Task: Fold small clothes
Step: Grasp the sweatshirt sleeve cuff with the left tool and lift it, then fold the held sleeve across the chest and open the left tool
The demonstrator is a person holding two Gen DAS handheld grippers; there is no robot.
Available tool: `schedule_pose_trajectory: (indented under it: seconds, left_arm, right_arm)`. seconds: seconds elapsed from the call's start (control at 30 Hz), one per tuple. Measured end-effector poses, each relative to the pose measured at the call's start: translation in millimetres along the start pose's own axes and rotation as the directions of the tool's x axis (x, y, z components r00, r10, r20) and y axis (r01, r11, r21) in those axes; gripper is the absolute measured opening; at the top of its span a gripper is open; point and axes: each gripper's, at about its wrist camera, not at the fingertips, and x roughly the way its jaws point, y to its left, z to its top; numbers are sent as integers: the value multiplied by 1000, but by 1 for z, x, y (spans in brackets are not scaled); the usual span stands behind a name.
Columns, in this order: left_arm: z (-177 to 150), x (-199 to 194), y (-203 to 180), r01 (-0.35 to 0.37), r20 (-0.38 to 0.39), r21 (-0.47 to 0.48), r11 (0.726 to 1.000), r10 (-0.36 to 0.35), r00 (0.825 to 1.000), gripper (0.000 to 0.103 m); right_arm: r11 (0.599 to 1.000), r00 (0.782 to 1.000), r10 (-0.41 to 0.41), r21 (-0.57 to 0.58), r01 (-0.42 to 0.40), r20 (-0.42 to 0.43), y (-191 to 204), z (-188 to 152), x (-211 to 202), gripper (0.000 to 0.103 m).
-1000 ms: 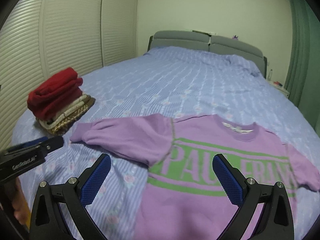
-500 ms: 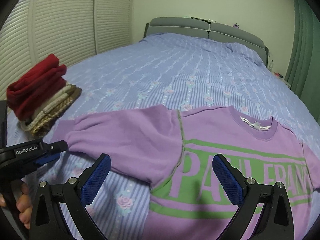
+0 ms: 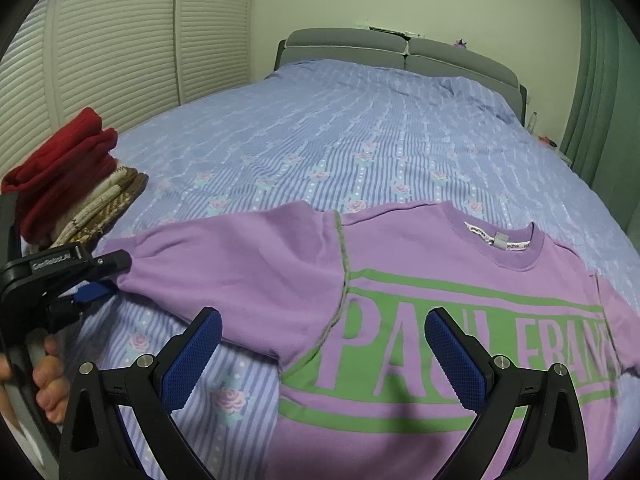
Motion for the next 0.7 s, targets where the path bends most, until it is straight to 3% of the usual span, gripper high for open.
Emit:
schedule_pose_trajectory:
  seconds: [0.13,0.23,0.33,0.53,0.63,0.7]
  left_arm:
    - [0,-21,-43,-51,79,207,977,36,996,23]
    - [-6,-43,-94,-97,169,406,909,30,985,23]
    - [-17,-61,-151,-80,210,562,824,-48,977,22]
    - [-47,-58,-251,46,122,724,689,-192,974,21]
    - [-67,-42,-287,82,73,761,644,-210,975,19]
    - [-82,-23,-309,128,10,764,632,-210,978,16]
  right_arm:
    - [1000,1000,-4,20,4,4,-14,1,-6,102]
    - [999,1000,-12,41,11,24,-33,4,-17,102]
    - [998,998,-39,47,37,45,-54,8,-29,102]
    - [988,987,-136,90,128,85,-120,11,-62,102]
    - [975,976,-199,120,188,86,-157,5,-77,102]
    - [964,968,-238,142,225,81,-179,-1,-87,102]
